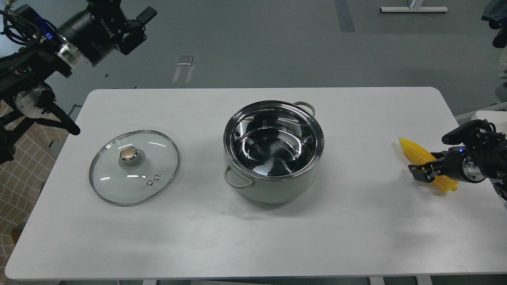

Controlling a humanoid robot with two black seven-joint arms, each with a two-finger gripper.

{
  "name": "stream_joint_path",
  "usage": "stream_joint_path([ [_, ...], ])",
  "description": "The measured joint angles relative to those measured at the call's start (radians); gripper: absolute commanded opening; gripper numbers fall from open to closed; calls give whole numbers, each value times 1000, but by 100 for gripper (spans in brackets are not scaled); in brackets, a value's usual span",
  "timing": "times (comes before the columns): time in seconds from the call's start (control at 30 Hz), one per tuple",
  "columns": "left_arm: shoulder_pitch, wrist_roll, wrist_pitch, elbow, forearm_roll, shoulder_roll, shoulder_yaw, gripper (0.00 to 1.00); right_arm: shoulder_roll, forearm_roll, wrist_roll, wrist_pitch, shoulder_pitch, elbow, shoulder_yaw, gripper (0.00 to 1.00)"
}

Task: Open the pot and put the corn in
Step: 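Lower the right gripper onto the yellow corn cob and grasp it, then lift the corn cob and carry it over the pot, right gripper, then lower the corn cob into the pot and open the right gripper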

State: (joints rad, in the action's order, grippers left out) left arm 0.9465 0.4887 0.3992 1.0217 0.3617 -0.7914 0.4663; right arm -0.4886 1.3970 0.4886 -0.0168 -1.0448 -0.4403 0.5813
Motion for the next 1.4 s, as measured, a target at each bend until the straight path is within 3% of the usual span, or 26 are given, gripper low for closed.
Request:
stream_joint_path([
  [0.07, 0, 0, 0, 0, 1, 3, 0, 95, 0, 1, 0, 0, -1, 0, 0, 14],
  [0.2, 0, 0, -1, 0, 2, 6, 0, 95, -5, 1, 0, 0, -6, -5, 0, 0],
  [0.4, 0, 0, -2, 0, 2, 6, 0, 95, -29, -5, 0, 3, -57, -60, 0, 0],
  [0.73, 2, 0, -1, 0, 2, 10, 1, 95, -74, -15, 0, -10, -433, -334, -5, 0],
  [0.97, 3, 0, -2, 0, 3, 14, 2, 95, 74, -27, 0, -49, -588, -421, 0, 0],
  [1.37, 7, 0, -6, 0, 5, 38, 2, 95, 332, -136, 0, -66, -602, -438, 116, 0],
  [1.4, 7, 0, -6, 0, 6, 39, 2, 95, 343, -142, 0, -66, -599, -437, 121, 4],
])
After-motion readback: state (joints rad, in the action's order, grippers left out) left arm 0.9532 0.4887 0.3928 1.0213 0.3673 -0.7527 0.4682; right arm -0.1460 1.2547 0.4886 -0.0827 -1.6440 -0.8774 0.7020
